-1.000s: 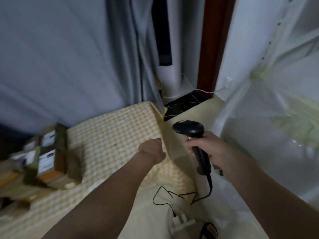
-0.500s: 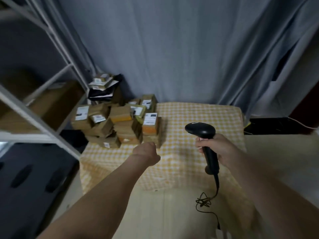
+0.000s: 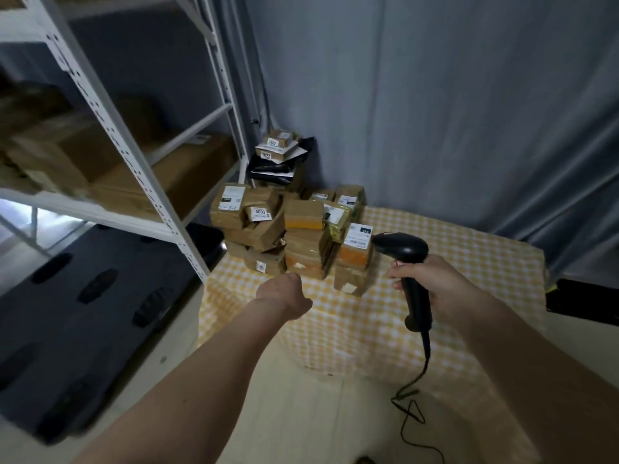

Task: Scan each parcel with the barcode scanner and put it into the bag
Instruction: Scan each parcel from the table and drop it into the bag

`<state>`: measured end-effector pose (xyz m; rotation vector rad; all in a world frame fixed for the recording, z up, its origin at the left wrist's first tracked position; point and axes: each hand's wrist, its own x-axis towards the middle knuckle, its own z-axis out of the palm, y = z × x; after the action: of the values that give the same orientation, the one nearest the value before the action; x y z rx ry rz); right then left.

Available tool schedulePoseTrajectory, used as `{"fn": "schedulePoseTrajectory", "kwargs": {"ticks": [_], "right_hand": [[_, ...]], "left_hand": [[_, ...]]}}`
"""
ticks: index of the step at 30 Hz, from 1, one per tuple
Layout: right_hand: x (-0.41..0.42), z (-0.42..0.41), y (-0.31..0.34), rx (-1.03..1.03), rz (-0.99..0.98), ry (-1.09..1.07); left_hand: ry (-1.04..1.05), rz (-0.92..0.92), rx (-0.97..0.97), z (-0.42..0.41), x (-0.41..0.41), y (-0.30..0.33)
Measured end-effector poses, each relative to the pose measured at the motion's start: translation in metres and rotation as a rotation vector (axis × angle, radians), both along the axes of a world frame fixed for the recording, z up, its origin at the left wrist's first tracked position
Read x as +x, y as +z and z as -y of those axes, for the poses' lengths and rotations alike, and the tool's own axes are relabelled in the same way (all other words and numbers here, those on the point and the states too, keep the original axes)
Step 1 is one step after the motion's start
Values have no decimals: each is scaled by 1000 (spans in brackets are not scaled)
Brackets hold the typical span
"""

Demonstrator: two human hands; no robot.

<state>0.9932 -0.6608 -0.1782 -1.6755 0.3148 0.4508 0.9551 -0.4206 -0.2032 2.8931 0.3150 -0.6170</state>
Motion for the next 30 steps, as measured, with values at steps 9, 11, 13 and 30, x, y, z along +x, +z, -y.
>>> {"fn": "schedulePoseTrajectory", "kwargs": {"ticks": [9, 11, 13, 30], "right_hand": [[68, -13, -16, 27, -12, 23], [96, -6, -17, 21, -14, 1], [127, 3, -15, 10, -10, -13], [363, 9, -49, -111, -77, -63]], "left_hand": [[-13, 9, 17, -7, 81, -11], [-31, 10, 5, -1, 116, -9], [-61, 29, -3, 8, 155, -7], [-37, 21, -98, 20, 404, -51]]}}
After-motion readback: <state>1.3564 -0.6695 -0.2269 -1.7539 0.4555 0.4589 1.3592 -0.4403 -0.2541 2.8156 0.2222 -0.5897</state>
